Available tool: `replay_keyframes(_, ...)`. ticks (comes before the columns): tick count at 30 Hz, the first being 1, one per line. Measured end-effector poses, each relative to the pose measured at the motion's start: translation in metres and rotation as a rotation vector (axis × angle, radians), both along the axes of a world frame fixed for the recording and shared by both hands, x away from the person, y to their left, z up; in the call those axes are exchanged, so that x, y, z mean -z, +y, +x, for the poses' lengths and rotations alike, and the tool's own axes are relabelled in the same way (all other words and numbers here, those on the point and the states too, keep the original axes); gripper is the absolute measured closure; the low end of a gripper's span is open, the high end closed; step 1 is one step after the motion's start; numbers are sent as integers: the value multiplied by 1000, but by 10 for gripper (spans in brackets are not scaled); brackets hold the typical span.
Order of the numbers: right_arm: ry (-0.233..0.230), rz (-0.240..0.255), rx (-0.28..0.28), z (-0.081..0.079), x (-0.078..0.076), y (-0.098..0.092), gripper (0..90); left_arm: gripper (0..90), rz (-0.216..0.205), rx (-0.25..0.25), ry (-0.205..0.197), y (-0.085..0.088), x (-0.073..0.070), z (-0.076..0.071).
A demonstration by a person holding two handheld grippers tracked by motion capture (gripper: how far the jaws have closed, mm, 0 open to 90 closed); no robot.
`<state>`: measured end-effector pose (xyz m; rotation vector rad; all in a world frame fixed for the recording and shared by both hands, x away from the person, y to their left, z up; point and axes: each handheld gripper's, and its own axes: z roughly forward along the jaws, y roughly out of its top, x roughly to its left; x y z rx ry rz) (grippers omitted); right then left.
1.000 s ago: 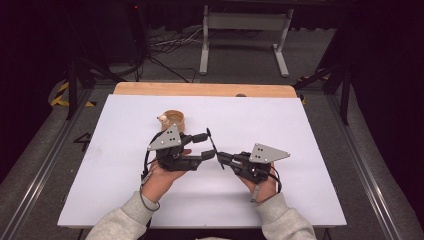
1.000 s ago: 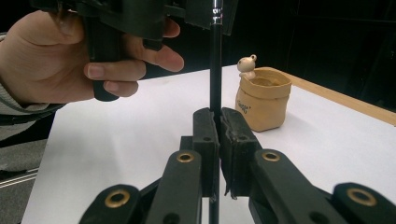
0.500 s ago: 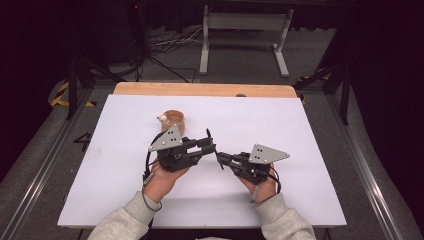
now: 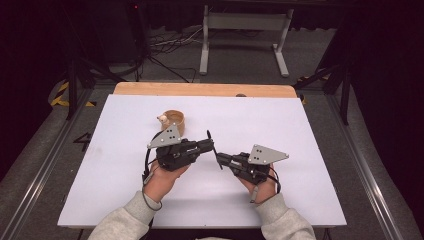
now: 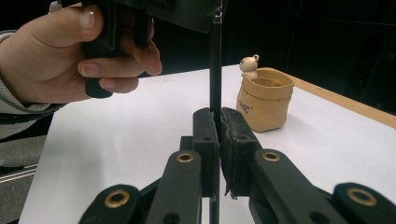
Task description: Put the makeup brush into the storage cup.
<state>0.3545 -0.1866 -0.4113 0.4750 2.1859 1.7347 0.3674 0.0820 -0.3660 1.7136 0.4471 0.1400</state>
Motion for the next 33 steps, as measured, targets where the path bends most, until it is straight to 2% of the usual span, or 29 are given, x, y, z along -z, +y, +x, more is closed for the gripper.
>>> replay_keyframes(5,-6,2,-4,-1,-1,1,841,844,-5,6,-8,-1,-2,-3)
replay_keyframes(6,2,7,-3,-1,-1,0,799,845,-1,3,-14,0,-3,-3)
replay_keyframes(9,20,52,-18,-1,-3,0,580,845,-1,2,-22,1,-5,-3)
replay_keyframes(10,20,52,-18,-1,-3,0,580,845,-1,2,-22,1,-5,-3)
replay_keyframes(13,-4,64,5,-3,-6,1,406,845,-8,-7,-20,4,-9,-1)
replay_keyframes(14,-4,64,5,-3,-6,1,406,845,-8,-7,-20,4,-9,-1)
replay_keyframes(16,-13,80,21,-4,-9,-3,328,845,-4,-14,-26,7,-13,-1)
replay_keyframes(22,-54,66,41,-8,-14,-14,266,845,5,-39,-43,14,-21,3)
replay_keyframes(24,-56,69,47,-8,-15,-16,243,845,5,-46,-40,16,-22,4)
replay_keyframes(25,-49,64,67,-8,-17,-19,225,845,7,-52,-40,18,-23,5)
replay_keyframes(28,-66,59,77,-10,-20,-27,208,845,8,-73,-47,23,-26,7)
replay_keyframes(33,-67,54,115,-10,-23,-37,123,845,9,-109,-53,31,-31,13)
